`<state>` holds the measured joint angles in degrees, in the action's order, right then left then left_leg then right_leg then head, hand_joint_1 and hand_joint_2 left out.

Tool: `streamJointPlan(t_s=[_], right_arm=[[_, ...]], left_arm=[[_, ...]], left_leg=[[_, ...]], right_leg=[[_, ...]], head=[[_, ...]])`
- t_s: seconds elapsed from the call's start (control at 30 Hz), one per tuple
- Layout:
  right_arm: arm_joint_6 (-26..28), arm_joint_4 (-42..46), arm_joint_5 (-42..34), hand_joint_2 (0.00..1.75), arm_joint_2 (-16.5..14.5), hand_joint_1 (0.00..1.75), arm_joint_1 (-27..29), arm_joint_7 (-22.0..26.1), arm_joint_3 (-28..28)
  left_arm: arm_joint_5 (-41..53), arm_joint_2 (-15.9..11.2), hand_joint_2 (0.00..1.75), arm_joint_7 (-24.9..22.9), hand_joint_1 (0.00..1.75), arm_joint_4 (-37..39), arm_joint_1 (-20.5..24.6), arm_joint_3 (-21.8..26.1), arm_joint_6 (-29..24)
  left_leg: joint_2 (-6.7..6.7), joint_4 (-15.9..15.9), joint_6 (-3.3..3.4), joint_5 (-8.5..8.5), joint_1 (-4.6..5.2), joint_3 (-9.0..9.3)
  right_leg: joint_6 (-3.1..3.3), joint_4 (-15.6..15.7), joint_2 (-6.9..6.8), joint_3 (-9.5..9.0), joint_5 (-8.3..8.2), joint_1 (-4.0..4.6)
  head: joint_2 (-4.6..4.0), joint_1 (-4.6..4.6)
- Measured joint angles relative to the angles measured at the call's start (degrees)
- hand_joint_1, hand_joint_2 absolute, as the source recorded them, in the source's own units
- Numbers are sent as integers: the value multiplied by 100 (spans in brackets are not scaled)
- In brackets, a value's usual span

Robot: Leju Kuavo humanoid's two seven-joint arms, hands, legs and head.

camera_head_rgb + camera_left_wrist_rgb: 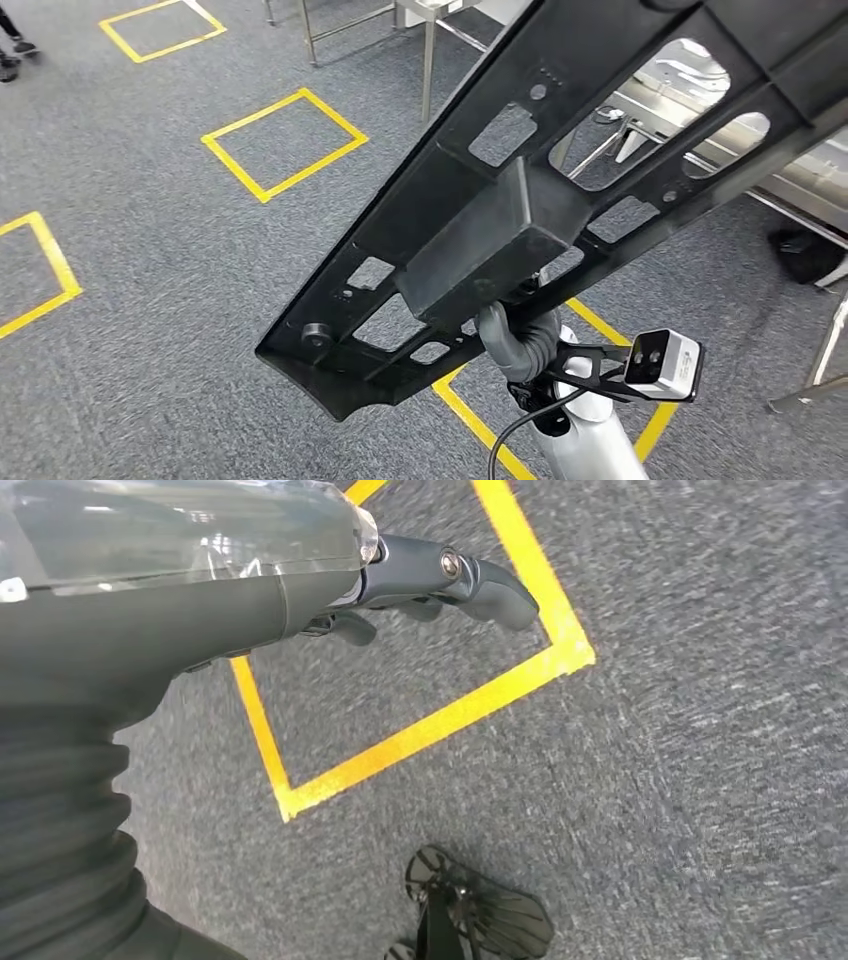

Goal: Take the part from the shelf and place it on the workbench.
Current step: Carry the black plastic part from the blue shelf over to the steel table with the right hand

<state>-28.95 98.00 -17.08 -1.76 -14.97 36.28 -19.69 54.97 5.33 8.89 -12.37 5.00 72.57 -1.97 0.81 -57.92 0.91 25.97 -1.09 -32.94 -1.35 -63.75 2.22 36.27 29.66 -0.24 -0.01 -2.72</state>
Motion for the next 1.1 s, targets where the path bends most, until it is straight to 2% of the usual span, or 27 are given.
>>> streamJointPlan(t_s=[0.03,0.07,0.1,0.13,0.17,0.2,0.27,0.3,0.33,0.37,0.4,0.43,0.47,0.53,0.57,0.6,0.7,0.8,0.83,0.93,0.97,1.0,1.03,1.1], right_arm=[[15,-13,-7,175,1,175,-8,-1,1],[24,-25,-15,175,2,175,-5,2,1],[29,-36,-21,175,3,175,4,4,2],[35,-45,-26,175,5,175,12,5,3],[38,-47,-27,175,8,175,17,5,4],[39,-42,-27,175,10,175,20,7,6],[41,-8,-25,175,12,175,19,11,7],[41,20,-25,175,13,175,21,15,8],[44,51,-21,175,15,175,27,19,9],[51,87,-8,175,17,175,41,22,14],[60,124,8,175,19,175,65,22,22],[74,163,26,175,21,175,89,22,32],[88,200,40,175,19,175,106,20,39],[106,244,44,175,14,175,123,17,45],[109,250,43,175,11,175,125,16,45],[109,252,42,175,10,175,127,15,45],[109,252,42,175,10,175,128,15,45],[108,254,48,175,10,175,166,15,48],[110,255,56,175,10,175,191,16,50],[125,301,139,175,14,175,236,48,58],[129,327,160,175,19,175,246,62,66],[132,349,160,175,24,175,260,71,78],[134,376,160,175,30,175,270,80,91],[133,424,160,175,38,175,286,93,107]], left_arm=[[11,-1,175,-4,0,0,-10,0,0],[21,-1,175,-8,0,0,-22,0,0],[32,-2,175,-9,0,0,-30,0,3],[42,-2,175,-8,0,0,-32,-1,9],[48,-1,175,-2,0,0,-30,-2,17],[55,0,175,7,0,1,-27,-4,28],[78,11,175,25,0,2,-25,-11,47],[88,15,175,31,0,2,-26,-14,56],[97,20,175,36,0,2,-26,-17,65],[102,19,175,43,0,2,-24,-20,73],[108,19,175,50,0,2,-17,-23,79],[116,17,175,62,0,2,-9,-28,86],[127,17,175,74,0,2,-2,-32,90],[144,14,175,89,0,2,-3,-37,95],[149,14,175,90,0,2,-7,-37,95],[149,13,175,90,0,2,-9,-37,94],[149,13,175,90,0,2,-10,-37,94],[149,-7,175,90,0,2,-28,-37,89],[150,-20,175,90,0,2,-37,-37,86],[158,-58,175,106,0,2,-37,-42,106],[158,-64,175,119,0,2,-30,-44,127],[156,-65,175,137,0,2,-20,-44,154],[152,-65,175,162,0,2,-10,-44,183],[142,-64,175,206,0,2,-5,-44,238]], left_leg=[[-63,1,20,8,13,0],[-129,0,31,16,26,-1],[-197,-1,39,26,38,2],[-263,-2,43,37,49,11],[-321,-2,45,50,61,28],[-376,-1,43,67,72,54],[-469,-1,20,106,100,102],[-518,-2,-2,123,110,116],[-569,-1,-25,136,117,125],[-629,10,-50,145,122,140],[-676,14,-77,164,123,156],[-637,-19,-102,205,120,163],[-533,-145,-128,299,113,128],[-251,-613,-166,571,89,-61],[-179,-808,-173,676,80,-149],[-159,-912,-178,726,76,-199],[-157,-927,-178,733,76,-206],[-137,-1445,-207,922,62,-478],[-130,-1512,-225,864,50,-540],[146,-365,-189,218,3,-90],[211,-59,-145,108,-12,42],[164,-41,-106,97,-13,49],[111,-20,-67,86,-19,58],[-8,4,-12,82,-18,72]], right_leg=[[-15,-404,-105,208,190,-1],[-25,-803,-153,417,341,-7],[-27,-1077,-175,568,405,-10],[-18,-1138,-188,611,354,-9],[4,-947,-207,523,194,-2],[44,-562,-262,330,-27,17],[153,238,-518,-76,-322,99],[198,466,-607,-184,-373,140],[226,556,-647,-217,-365,169],[241,574,-586,-212,-370,177],[257,611,-517,-231,-389,151],[273,659,-457,-262,-409,124],[294,707,-396,-296,-431,94],[322,752,-298,-336,-450,61],[331,751,-270,-338,-450,58],[332,751,-254,-338,-449,56],[332,751,-252,-338,-449,56],[334,745,-150,-335,-447,56],[323,728,-60,-336,-439,49],[157,580,338,-262,-370,8],[95,545,431,-231,-355,0],[65,529,408,-222,-343,-1],[36,439,309,-179,-282,5],[-10,-105,8,84,14,9]], head=[[0,0],[0,0],[1,-1],[1,-1],[1,-1],[1,-1],[1,0],[1,1],[1,0],[1,-1],[1,-1],[1,-1],[0,-1],[0,-1],[0,-1],[1,-1],[1,-1],[1,-1],[0,-1],[0,-1],[1,-1],[0,0],[0,1],[0,1]])
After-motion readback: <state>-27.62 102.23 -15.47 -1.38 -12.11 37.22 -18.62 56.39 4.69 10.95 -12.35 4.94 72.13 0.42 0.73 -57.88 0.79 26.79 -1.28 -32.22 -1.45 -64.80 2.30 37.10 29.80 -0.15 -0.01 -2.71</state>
